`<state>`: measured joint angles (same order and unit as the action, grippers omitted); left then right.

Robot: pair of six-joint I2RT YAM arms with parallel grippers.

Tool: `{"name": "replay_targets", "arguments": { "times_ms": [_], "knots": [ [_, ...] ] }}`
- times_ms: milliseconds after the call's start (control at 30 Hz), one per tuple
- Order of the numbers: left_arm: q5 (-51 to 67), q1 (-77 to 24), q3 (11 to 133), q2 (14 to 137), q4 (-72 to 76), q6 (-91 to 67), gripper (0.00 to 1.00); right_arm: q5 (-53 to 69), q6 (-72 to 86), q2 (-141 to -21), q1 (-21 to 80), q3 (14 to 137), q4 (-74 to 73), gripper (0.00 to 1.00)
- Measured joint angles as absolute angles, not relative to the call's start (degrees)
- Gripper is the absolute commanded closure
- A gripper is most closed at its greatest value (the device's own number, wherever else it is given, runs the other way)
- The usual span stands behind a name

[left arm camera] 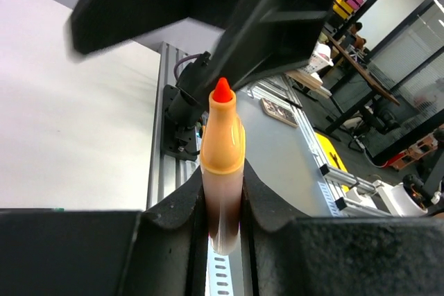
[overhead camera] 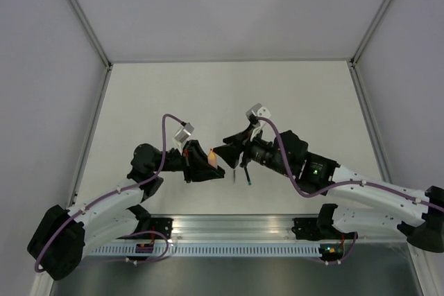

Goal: Insert the pens into the pen caps

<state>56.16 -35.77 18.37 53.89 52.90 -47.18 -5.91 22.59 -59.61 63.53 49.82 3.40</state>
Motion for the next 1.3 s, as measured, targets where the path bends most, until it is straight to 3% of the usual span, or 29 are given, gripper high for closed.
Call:
{"name": "replay_targets", "arguments": {
  "times_ms": [233,600,833,867,933,1000,1067,1133,1233,1300],
  "knots": [
    [56.9,-35.8,18.4,56.4,55.8,-50.2,0.98,-3.1,22.6,-48.9,63.5,47.1,5.8,0.39],
    [58.5,-35.8,18.4,57.2,58.8,-52.5,0.98,3.0,22.6,-59.1,63.6,47.1,7.9,0.43],
    [58.9,-35.7,18.3,57.4,60.4,-53.8,0.98,3.4,23.5,-59.5,64.0,47.1,9.4,0.73],
    [58.9,-35.7,18.3,57.4,60.4,-53.9,0.98,3.9,23.8,-59.7,64.1,47.1,9.8,0.83],
    [59.1,-35.7,18.3,57.3,60.7,-54.1,0.98,4.4,24.4,-60.1,64.1,47.2,10.4,0.96],
    [59.1,-35.6,18.0,57.3,61.2,-54.2,0.98,4.8,25.2,-60.5,63.9,47.2,10.7,1.00],
    [59.1,-35.4,17.8,57.3,61.4,-54.2,0.90,4.9,25.8,-60.9,63.9,47.2,11.0,1.00],
    [59.1,-35.4,17.7,57.3,61.4,-54.2,0.72,4.9,26.3,-61.1,63.9,47.2,11.1,1.00],
    [59.2,-35.6,17.6,57.3,61.5,-54.2,0.57,4.6,27.1,-61.5,63.9,47.2,11.3,1.00],
    [59.2,-35.7,17.6,57.3,61.5,-54.4,0.54,4.0,27.5,-62.0,63.9,47.2,11.3,1.00]
  ]
}}
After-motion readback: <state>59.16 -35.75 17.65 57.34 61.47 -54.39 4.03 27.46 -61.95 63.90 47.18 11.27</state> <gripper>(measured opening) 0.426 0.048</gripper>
